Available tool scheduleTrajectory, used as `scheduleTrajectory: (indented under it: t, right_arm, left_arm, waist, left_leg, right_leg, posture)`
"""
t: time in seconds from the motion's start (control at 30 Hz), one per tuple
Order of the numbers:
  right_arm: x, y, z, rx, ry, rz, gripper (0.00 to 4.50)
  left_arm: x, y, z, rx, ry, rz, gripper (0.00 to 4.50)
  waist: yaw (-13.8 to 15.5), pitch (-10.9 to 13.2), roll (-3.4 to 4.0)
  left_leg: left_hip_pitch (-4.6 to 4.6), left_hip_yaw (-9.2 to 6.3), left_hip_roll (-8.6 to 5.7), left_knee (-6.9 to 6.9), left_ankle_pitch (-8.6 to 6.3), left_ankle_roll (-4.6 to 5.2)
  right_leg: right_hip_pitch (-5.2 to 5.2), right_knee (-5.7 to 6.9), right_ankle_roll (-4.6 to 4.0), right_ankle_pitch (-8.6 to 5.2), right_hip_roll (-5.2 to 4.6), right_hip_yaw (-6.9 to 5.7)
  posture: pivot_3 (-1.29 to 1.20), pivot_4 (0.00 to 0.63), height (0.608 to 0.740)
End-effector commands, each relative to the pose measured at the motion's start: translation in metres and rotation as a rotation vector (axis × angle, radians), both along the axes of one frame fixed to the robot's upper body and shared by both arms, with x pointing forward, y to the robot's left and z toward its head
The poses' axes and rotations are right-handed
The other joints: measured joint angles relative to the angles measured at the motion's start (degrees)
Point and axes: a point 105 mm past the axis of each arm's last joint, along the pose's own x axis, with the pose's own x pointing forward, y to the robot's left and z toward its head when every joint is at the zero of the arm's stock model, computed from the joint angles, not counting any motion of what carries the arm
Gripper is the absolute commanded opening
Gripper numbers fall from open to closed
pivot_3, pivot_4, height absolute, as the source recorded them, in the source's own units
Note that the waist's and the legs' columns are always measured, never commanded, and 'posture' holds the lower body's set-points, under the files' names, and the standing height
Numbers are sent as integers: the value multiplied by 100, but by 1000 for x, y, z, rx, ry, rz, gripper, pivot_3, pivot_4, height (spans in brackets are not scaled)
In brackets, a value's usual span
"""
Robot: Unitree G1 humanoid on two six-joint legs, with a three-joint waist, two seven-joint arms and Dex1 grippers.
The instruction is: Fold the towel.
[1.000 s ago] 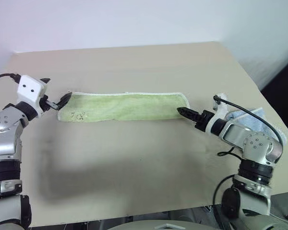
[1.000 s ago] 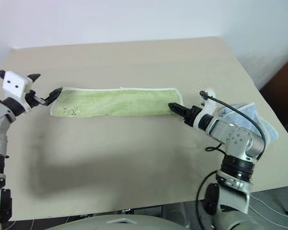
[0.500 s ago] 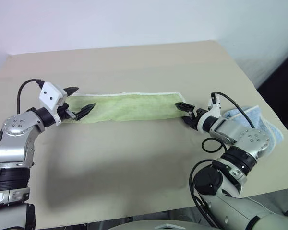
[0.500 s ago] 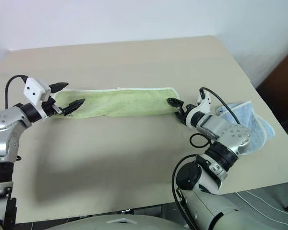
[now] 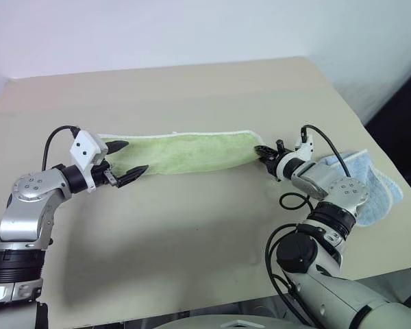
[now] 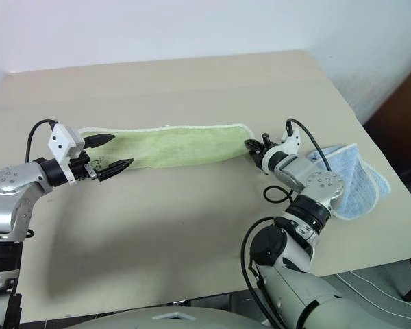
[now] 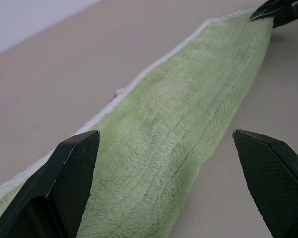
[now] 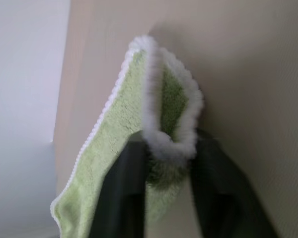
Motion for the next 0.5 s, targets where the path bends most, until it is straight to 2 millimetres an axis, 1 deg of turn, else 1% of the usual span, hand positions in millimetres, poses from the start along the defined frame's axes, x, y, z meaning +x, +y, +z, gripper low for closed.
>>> scheduleTrajectory:
  t: [0.03, 0.07, 0.17, 0.23, 0.27, 0.3, 0.33, 0.4, 0.43, 0.47, 0.5]
  right_arm:
    - [2, -33, 22, -40, -79, -97, 37]
    - [1, -40, 25, -52, -86, -111, 37]
    - [0, -72, 35, -117, -108, -173, 37]
    - [-1, -90, 48, -178, -145, -195, 37]
    - [-1, -94, 53, -207, -161, -194, 37]
    - [-1, -94, 60, -280, -187, -170, 37]
    - [0, -90, 65, -360, -215, -132, 37]
    - [2, -72, 74, -589, -292, -12, 37]
    - [2, -57, 78, -716, -352, 75, 37]
    - [2, -37, 79, -820, -418, 177, 37]
    - [0, -21, 77, -872, -464, 259, 37]
  left_arm:
    - [-2, -4, 7, 12, -35, -22, 4500]
    - [-2, -4, 6, 12, -34, -22, 4500]
    - [-3, -4, 5, 15, -33, -22, 4500]
    - [-2, -5, 3, 17, -31, -23, 4500]
    - [-2, -5, 3, 18, -31, -23, 4500]
    - [-1, -6, 2, 19, -30, -26, 4500]
    - [-1, -7, 1, 20, -30, -30, 4500]
    - [1, -9, 0, 18, -29, -36, 4500]
    - [2, -11, 0, 18, -31, -40, 4500]
    - [3, -13, -1, 20, -33, -44, 4500]
    - [4, -14, -1, 19, -34, -46, 4500]
  waist:
    - [13, 1, 2]
    - [16, 1, 2]
    - [16, 2, 2]
    - [4, 2, 2]
    - [3, 4, 5]
    - [1, 4, 6]
    - [-11, 4, 6]
    - [-31, 4, 6]
    - [-36, 5, 7]
    - [-49, 5, 7]
    - [-61, 5, 7]
  left_leg:
    - [-2, 0, -2, 0, 0, 0]
    - [-3, -1, -2, 0, 0, 1]
    - [-5, -1, -5, -1, -2, 3]
    - [-5, -1, -5, -4, -3, 5]
    - [-5, -1, -5, -5, -4, 6]
    - [-5, 0, -5, -6, -3, 6]
    - [-4, 0, -5, -6, -4, 6]
    - [-2, 1, -3, -9, -4, 6]
    - [0, 1, -1, -10, -4, 6]
    - [1, 1, -1, -11, -4, 6]
    - [2, 1, 0, -12, -4, 6]
  right_leg:
    - [-1, -2, -5, -3, -1, 0]
    - [-1, -2, -9, -6, -2, 0]
    - [-1, -9, -11, -8, -4, 0]
    - [-1, -12, -9, -10, -4, 0]
    - [-1, -12, -8, -10, -4, 0]
    - [-3, -12, -8, -11, -4, 0]
    - [-4, -12, -4, -14, -3, 1]
    - [-5, -11, 3, -18, -1, 1]
    - [-5, -10, 9, -22, 1, 1]
    - [-6, -9, 12, -24, 1, 2]
    - [-6, -8, 14, -26, 3, 2]
  posture:
    - [0, 150, 728]
    - [0, 150, 728]
    - [0, 150, 728]
    - [0, 150, 728]
    - [0, 150, 728]
    - [0, 150, 728]
    - [0, 150, 728]
    - [0, 150, 728]
    - [0, 150, 728]
    - [0, 150, 728]
    - [0, 150, 728]
